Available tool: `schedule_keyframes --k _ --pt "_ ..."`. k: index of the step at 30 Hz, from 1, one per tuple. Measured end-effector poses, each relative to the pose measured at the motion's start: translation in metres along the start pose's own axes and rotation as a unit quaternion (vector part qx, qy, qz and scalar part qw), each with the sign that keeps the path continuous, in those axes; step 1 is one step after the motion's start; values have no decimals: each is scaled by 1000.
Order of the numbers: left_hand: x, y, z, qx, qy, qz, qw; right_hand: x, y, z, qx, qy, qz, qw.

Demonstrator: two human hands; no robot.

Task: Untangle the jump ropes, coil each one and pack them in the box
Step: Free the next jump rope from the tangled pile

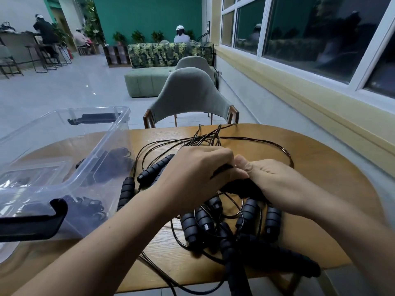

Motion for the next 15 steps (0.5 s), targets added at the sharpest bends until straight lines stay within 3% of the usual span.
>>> schedule_keyframes --k 6,8,12,15 --pt "-2 2 -4 41 46 20 998 6 11 -12 91 15 -8 996" --pt "0 2 -6 68 114 48 990 7 15 -15 127 2 2 992" --pt "9 3 -7 151 256 105 949 18 25 -12 153 -39 12 987" --pt "20 6 -15 204 390 152 885 27 34 -9 176 -118 5 977"
Point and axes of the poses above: each hand's wrist, its own y-axis away from the middle knuckle, its own z-axis out of the back of the hand, x = y × z, the point moved 6 cm from there along -y, towards the middle knuckle, and after that the axes turned 1 degree about z, right-handed, at the moved point
